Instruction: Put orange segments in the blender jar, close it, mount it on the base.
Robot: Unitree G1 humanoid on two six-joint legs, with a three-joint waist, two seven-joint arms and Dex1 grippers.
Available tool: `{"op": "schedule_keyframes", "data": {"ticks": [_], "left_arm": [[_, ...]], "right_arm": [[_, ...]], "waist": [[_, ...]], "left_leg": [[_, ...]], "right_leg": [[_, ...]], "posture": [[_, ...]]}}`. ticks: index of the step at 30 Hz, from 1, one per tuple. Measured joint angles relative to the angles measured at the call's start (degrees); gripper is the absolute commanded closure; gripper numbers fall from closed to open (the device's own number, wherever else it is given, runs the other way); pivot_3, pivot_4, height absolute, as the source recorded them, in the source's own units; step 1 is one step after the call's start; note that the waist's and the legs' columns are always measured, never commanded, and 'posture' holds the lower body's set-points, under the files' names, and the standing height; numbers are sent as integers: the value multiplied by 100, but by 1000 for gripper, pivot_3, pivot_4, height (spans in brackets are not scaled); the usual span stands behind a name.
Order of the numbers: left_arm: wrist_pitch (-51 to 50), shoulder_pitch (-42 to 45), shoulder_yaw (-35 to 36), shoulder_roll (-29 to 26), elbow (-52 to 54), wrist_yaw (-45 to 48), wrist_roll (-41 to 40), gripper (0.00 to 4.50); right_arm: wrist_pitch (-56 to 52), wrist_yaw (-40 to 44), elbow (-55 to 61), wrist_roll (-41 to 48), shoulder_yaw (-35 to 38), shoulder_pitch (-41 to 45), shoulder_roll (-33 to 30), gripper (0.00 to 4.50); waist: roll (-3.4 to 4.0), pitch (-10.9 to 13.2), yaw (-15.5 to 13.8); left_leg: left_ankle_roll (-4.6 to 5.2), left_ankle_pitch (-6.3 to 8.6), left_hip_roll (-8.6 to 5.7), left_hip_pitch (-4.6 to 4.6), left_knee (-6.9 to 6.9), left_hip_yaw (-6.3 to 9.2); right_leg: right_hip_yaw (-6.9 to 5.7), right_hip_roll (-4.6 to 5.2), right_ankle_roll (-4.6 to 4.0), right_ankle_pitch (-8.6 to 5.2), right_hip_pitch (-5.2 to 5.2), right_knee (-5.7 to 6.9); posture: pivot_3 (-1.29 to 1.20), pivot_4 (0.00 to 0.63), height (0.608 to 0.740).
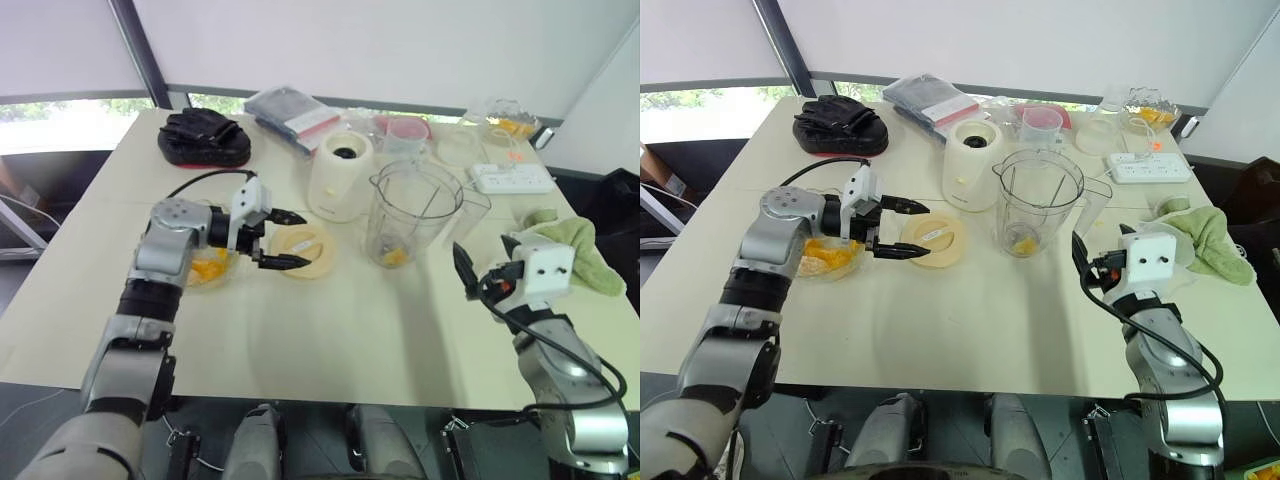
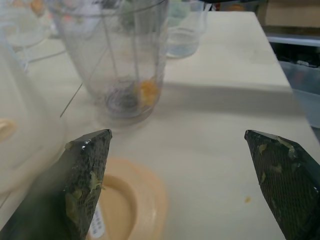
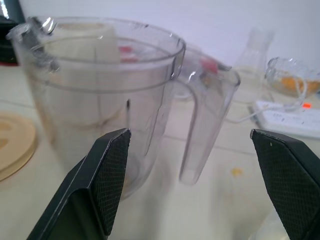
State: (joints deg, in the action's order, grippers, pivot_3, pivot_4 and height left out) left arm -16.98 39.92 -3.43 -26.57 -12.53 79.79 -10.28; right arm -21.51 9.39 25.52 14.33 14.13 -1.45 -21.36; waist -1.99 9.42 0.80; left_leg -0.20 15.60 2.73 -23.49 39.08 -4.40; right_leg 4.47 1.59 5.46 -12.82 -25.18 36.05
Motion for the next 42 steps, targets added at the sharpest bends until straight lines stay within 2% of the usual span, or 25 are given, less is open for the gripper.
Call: {"op": "schedule_keyframes", "data": {"ticks": [6, 13, 19, 28, 32, 36, 42], "left_arm": [[-387, -221, -27, -105, 639, -473, -162, 64], [-651, -355, -31, -312, 1073, -608, -500, 64], [-1008, -383, -28, -414, 1333, -689, -834, 64], [-1024, -522, -38, -488, 1392, -952, -946, 64], [-1024, -554, -42, -507, 1409, -1020, -948, 64], [-1004, -562, -61, -518, 1493, -1074, -948, 64], [-908, -547, -257, -480, 1469, -1124, -947, 64]], "right_arm": [[338, 166, -947, -186, -21, 522, -38, 508], [708, 400, -1993, -225, -46, 1043, -7, 508], [987, 493, -2744, -234, -75, 1496, 31, 508], [1314, 518, -3587, -286, -145, 1985, 65, 508], [1402, 580, -3594, -342, -214, 1930, 59, 508], [1355, 610, -3318, -337, -207, 1503, 44, 508], [919, 676, -2153, -258, -190, 742, -7, 508]], "waist": [[5, 0, 35], [11, 2, 50], [19, 4, 50], [21, 5, 55], [21, 5, 51], [22, 6, 39], [29, 4, 39]], "left_leg": [[0, 0, 2, 7, -2, 4], [0, 0, 3, 8, -3, 2], [0, 0, 2, 8, -3, 0], [0, 0, 2, 8, -4, 1], [0, 0, 2, 8, -5, 2], [0, 0, 2, 7, -6, 0], [0, 0, 1, 8, -6, 1]], "right_leg": [[-3, -11, 1, 0, -2, 8], [-1, -11, 2, 0, -2, 8], [0, -10, 2, 0, -2, 8], [0, -10, 2, 0, -2, 8], [-1, -11, 3, 0, -2, 8], [0, -9, 5, -1, -2, 7], [0, -9, 4, -1, -3, 8]], "posture": [[0, 150, 740], [0, 150, 740], [0, 150, 740], [0, 150, 740], [0, 150, 740], [0, 150, 740], [0, 150, 740]]}}
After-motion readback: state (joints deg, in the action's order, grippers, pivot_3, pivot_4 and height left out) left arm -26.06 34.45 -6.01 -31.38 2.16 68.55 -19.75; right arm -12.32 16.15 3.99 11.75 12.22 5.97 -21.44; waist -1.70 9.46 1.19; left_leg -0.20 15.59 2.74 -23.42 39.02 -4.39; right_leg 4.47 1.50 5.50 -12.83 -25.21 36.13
